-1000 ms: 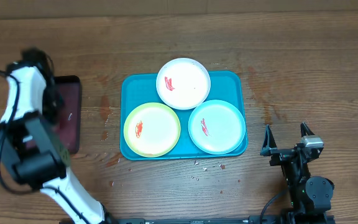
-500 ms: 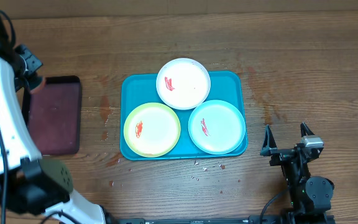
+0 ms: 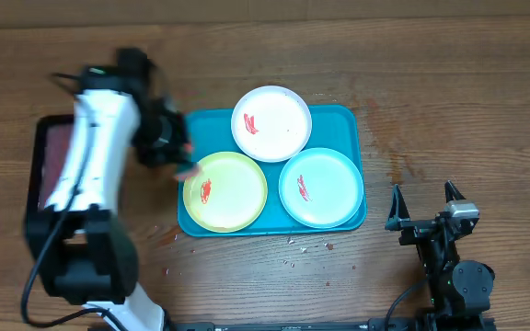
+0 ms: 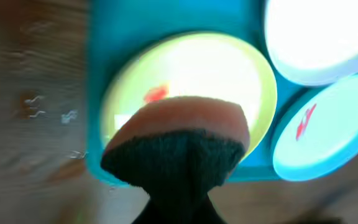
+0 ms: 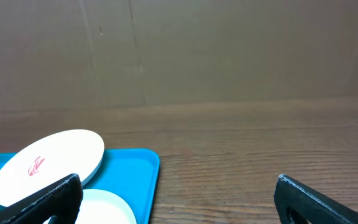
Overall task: Clean dirty plates on tray and stack at the side
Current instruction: 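Carry the sponge with the left gripper onto the yellow-rimmed plate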
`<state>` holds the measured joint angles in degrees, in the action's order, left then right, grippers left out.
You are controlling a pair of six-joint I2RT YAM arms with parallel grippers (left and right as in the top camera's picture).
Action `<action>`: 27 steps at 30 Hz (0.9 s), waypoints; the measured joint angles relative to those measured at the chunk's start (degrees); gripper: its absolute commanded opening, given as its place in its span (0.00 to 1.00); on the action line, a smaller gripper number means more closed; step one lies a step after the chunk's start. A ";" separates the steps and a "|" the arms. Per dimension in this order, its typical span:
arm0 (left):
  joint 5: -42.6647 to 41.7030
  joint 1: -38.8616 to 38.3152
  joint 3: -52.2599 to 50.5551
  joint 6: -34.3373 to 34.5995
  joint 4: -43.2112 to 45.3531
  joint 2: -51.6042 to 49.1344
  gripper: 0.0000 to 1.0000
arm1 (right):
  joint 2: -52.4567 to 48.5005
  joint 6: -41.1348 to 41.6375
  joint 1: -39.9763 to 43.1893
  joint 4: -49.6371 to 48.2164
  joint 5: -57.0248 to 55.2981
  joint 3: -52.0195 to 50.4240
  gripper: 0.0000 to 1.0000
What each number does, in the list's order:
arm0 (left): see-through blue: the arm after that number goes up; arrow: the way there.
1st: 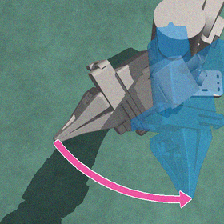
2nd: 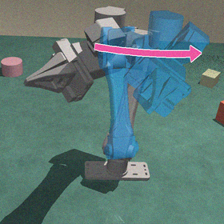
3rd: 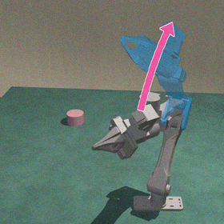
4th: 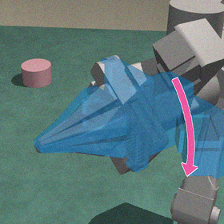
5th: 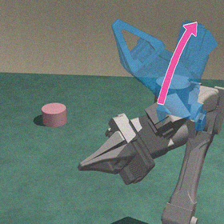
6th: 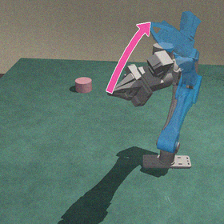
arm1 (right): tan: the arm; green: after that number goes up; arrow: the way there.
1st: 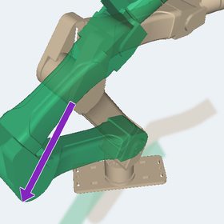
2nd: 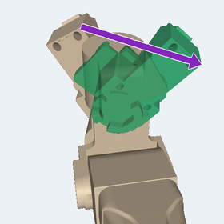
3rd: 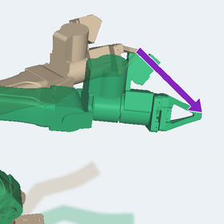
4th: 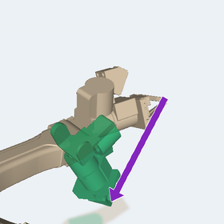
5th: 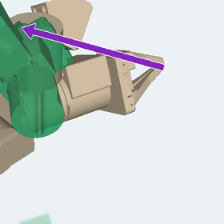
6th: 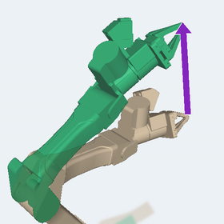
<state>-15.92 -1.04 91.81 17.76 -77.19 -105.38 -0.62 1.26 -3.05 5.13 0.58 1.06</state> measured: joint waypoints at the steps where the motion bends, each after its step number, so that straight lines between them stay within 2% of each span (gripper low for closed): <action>1: -0.22 -2.97 -3.37 0.00 3.06 -0.09 0.04 | 0.00 0.00 0.00 0.04 0.02 0.00 1.00; 7: 1.42 -14.80 -16.57 3.37 18.45 -0.42 0.04 | 0.00 0.02 0.00 0.02 0.02 0.00 1.00; 13: 6.21 -16.50 -23.43 8.98 29.57 -0.44 0.04 | 0.00 0.02 0.00 0.04 0.00 0.00 1.00; 14: 6.78 -16.50 -24.24 9.33 31.04 -0.44 0.06 | 0.00 0.02 0.02 0.07 0.04 0.00 1.00; 15: 7.23 -16.46 -25.18 9.62 32.61 -0.44 0.14 | 0.00 0.02 0.02 0.04 0.00 0.00 1.00; 17: 7.72 -16.46 -26.03 10.36 33.62 -0.44 0.14 | 0.00 0.02 0.00 0.02 0.04 0.00 1.00; 21: 8.09 -16.46 -26.32 10.88 34.21 -0.44 0.05 | 0.00 0.02 0.00 0.02 0.02 0.00 1.00; 27: 8.11 -16.46 -26.49 11.06 34.34 -0.44 0.04 | 0.00 0.04 0.02 0.04 0.00 0.00 1.00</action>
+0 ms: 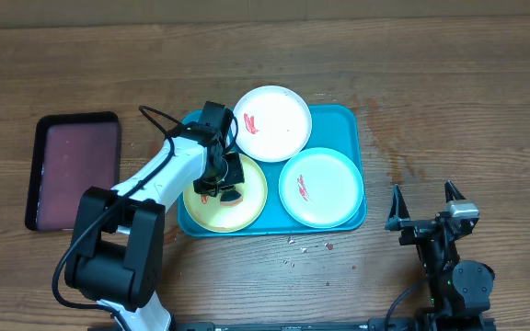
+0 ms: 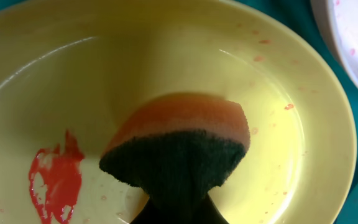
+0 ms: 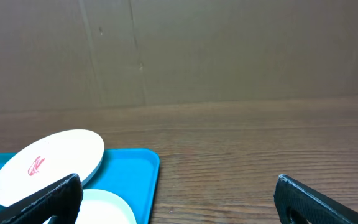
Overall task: Clean dirty plates on tray and stack at the side
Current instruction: 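Carry the sponge with the left gripper onto the yellow-rimmed plate, then reach the right gripper to the yellow plate's rim and grip it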
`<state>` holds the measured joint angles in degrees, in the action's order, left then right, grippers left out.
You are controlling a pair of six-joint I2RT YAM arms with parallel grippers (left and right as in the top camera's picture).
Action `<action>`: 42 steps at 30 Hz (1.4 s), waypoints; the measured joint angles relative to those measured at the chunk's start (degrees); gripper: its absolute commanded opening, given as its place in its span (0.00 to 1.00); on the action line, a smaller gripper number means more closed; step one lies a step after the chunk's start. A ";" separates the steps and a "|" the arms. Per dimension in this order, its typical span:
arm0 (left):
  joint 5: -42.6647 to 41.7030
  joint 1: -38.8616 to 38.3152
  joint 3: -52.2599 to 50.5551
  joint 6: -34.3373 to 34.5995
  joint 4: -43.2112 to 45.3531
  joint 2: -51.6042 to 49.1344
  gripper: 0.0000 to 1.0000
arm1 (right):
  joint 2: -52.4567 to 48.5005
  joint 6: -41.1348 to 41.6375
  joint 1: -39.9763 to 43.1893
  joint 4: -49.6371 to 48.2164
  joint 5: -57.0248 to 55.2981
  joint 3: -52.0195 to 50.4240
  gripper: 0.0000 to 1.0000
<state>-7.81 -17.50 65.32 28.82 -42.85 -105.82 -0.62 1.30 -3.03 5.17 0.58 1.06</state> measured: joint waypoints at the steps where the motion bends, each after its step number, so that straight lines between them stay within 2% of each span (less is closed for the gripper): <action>1: 0.00 0.00 -0.02 0.00 0.04 0.00 0.04 | 0.00 -0.02 -0.02 0.00 0.00 0.00 1.00; 6: -0.02 0.00 -0.04 0.02 0.07 0.00 0.04 | 0.00 2.43 0.00 -4.50 3.37 0.00 1.00; 8: 0.00 0.00 -0.04 0.28 0.07 0.00 0.04 | -0.02 7.76 0.00 -5.79 8.17 0.00 1.00; 10: -0.02 0.00 -0.04 0.94 0.09 0.00 0.04 | -0.11 16.87 0.00 -13.99 12.94 0.00 1.00; 12: 0.17 0.00 -0.09 1.29 0.15 0.00 0.04 | -0.20 22.21 0.00 -28.89 16.61 0.31 1.00; 15: 0.17 0.00 -0.11 1.31 0.31 0.00 0.04 | 0.09 24.17 0.00 -46.86 18.86 0.63 1.00; 16: 0.17 0.00 -0.11 1.31 0.28 0.00 0.04 | 0.24 24.22 0.00 -48.04 18.93 1.51 1.00; 19: 0.17 0.00 -0.13 1.31 0.48 0.00 0.04 | -0.04 23.54 0.00 -36.35 18.47 8.46 1.00; 21: 0.20 0.00 -0.15 1.31 0.70 0.00 0.04 | -2.25 20.41 0.00 -18.21 18.32 17.84 1.00; 23: 0.20 0.00 -0.15 1.31 0.92 0.00 0.04 | -8.94 15.15 0.00 3.69 17.90 32.11 1.00; 26: 0.31 -0.04 -0.17 1.31 1.14 0.00 0.04 | -19.74 10.54 0.00 25.18 18.64 48.17 1.00; 28: 0.39 -0.07 -0.20 1.31 1.18 0.00 0.05 | -26.69 9.44 0.00 34.18 21.64 55.91 1.00; 30: 0.39 -0.13 -0.22 1.33 1.29 0.00 0.04 | -32.94 8.92 0.00 39.69 26.91 60.87 1.00; 31: 0.39 -0.15 -0.22 1.33 1.38 0.00 0.04 | -36.26 8.90 0.00 41.75 30.53 62.64 0.95; 32: 0.39 -0.17 -0.22 1.33 1.36 0.00 0.04 | -38.49 8.79 0.00 41.44 33.75 63.10 0.80; 33: 0.39 -0.17 -0.22 1.33 1.33 0.00 0.04 | -41.46 8.68 0.00 40.57 37.94 63.47 0.72; 34: 0.42 -0.33 -0.22 1.33 1.38 0.00 0.04 | -44.28 9.11 -0.02 39.39 41.07 63.49 0.67; 37: 0.57 -0.55 -0.22 1.33 1.36 0.00 0.04 | -51.54 11.45 -0.09 38.21 44.44 63.54 0.65; 42: 0.61 -0.52 -0.24 1.33 1.33 0.00 0.05 | -64.08 15.93 -5.46 39.28 36.94 63.54 0.56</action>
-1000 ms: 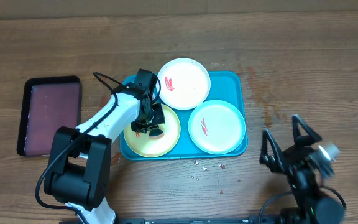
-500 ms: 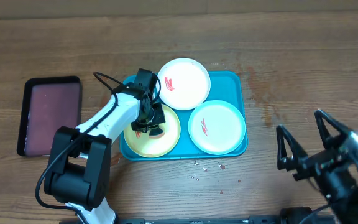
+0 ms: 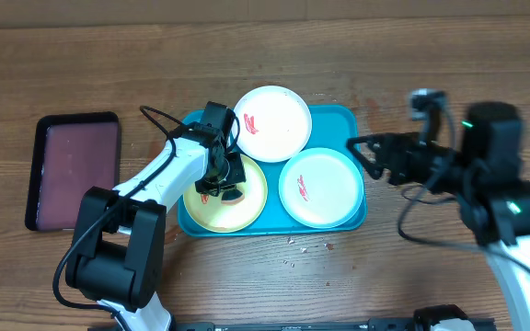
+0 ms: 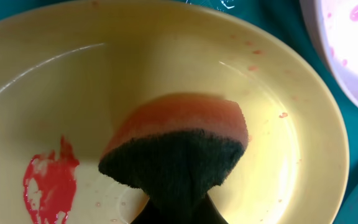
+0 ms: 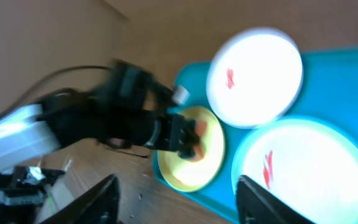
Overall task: Clean dirty plates on tray and stack at the side
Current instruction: 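Reach the right gripper to the yellow plate's rim and grip it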
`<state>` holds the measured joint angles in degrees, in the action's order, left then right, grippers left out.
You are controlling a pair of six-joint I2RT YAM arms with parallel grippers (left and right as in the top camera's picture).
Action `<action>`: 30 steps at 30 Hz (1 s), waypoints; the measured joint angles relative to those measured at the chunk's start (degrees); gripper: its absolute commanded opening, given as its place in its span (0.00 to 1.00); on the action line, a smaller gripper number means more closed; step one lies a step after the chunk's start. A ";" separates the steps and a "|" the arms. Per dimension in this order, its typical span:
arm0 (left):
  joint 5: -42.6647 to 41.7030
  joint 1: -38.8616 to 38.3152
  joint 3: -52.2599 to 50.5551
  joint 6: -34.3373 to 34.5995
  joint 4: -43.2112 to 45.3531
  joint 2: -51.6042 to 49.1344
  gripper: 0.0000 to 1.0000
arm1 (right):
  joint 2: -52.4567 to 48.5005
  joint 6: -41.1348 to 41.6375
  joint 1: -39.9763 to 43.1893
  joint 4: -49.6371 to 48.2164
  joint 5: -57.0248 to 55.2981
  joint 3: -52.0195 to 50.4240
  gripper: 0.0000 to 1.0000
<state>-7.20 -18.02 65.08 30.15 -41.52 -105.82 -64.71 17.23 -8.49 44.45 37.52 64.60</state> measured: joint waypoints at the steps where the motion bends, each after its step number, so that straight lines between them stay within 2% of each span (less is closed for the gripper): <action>1: -0.02 -0.02 0.00 0.00 0.02 0.00 0.04 | -1.90 0.92 -1.57 -0.17 -1.60 0.00 0.55; 9: 0.00 -0.02 -0.02 0.00 0.11 0.00 0.04 | -23.15 4.61 -17.84 -14.03 -11.08 0.04 0.58; 15: 0.00 -0.02 -0.02 0.00 0.02 0.00 0.04 | -33.77 6.93 -22.71 -18.01 -16.70 0.33 0.56; 18: -0.02 -0.02 -0.02 0.00 0.04 0.00 0.04 | -37.09 7.26 -22.73 -16.13 -17.77 1.38 0.48; 25: -0.02 -0.02 -0.02 0.00 0.20 0.00 0.04 | -38.77 7.85 -23.74 -19.45 -19.08 3.23 0.49; 30: -0.02 -0.02 -0.02 0.00 0.17 0.00 0.04 | -39.78 8.04 -28.35 -21.92 -23.02 3.78 0.49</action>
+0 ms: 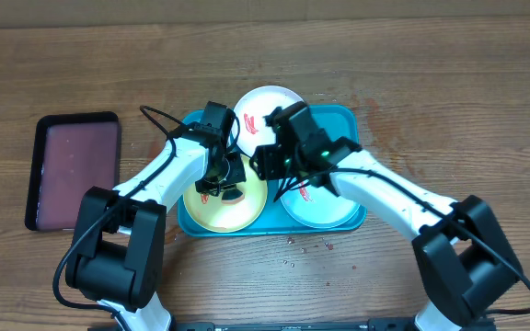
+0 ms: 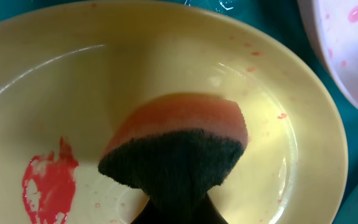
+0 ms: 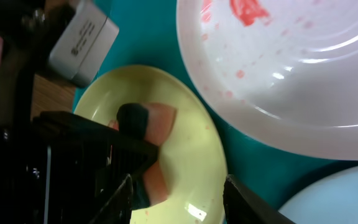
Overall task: Clean dirty plates on tray and stack at the side
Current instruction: 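Reach the right gripper to the yellow plate's rim and grip it, then scrub the yellow plate with the sponge while the right gripper holds it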
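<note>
A teal tray [image 1: 352, 119] holds three plates. The yellow plate [image 1: 247, 206] [image 2: 278, 124] carries a red smear [image 2: 45, 180]. My left gripper [image 1: 221, 179] [image 2: 176, 211] is shut on an orange sponge [image 2: 179, 121] with a dark scrub side, pressed on that plate right of the smear. My right gripper [image 1: 270, 175] [image 3: 178, 186] stands open over the yellow plate's [image 3: 194, 155] right rim, one finger on each side of it. The white plate [image 1: 263, 97] [image 3: 278, 81] has a red smear. My right arm partly covers the light blue plate [image 1: 316, 211].
A dark tray [image 1: 72, 170] with a reddish inside lies on the wooden table left of the teal tray. Small crumbs [image 1: 293, 244] are scattered in front of the teal tray. The two arms are close together over the yellow plate.
My right arm has moved from the right of the tray to above it, its open gripper now at the yellow plate's right rim. The left gripper and sponge have stayed put.
First my left gripper carried the sponge at the tray's left edge while the right arm rested at the front right. Then the sponge sat on the yellow plate. Later the right arm was raised beside the tray, and now it reaches the yellow plate.
</note>
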`<state>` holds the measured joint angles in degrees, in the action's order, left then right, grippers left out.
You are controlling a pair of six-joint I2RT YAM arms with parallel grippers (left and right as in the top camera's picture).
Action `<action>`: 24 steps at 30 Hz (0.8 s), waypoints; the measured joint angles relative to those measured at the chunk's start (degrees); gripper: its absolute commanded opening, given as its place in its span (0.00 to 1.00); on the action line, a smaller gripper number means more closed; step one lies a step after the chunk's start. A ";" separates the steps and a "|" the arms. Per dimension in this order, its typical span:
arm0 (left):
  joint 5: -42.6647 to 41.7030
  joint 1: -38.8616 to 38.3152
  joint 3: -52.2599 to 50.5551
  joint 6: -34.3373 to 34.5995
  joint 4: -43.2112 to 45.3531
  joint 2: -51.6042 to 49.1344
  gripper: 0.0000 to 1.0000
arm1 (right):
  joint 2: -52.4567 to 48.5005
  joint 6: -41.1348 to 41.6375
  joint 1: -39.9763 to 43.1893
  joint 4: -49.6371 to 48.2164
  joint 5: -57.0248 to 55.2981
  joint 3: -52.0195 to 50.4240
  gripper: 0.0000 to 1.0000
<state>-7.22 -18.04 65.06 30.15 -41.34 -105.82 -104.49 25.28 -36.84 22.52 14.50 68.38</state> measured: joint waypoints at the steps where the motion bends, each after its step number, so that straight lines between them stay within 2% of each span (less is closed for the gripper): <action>1: 0.00 0.00 0.00 0.00 0.02 0.00 0.04 | -0.42 -0.02 -0.59 -0.04 -0.52 0.02 0.49; 11: 0.00 0.00 0.00 0.00 0.02 0.00 0.04 | -5.18 0.11 -0.92 -1.33 -4.87 0.02 0.50; 21: 0.00 0.00 0.00 0.00 0.02 0.00 0.04 | -7.85 2.47 -1.18 -2.60 -4.92 0.04 0.41; 23: 0.00 0.00 0.00 0.00 0.00 0.00 0.13 | -8.50 3.30 -1.22 -3.13 -4.85 0.11 0.39; 24: 0.00 0.00 0.00 0.00 0.02 0.00 0.27 | -8.63 3.74 -1.36 -3.10 -4.85 0.15 0.39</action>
<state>-7.22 -18.04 65.06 30.15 -41.32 -105.82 -113.12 29.02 -38.20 19.42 9.65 68.53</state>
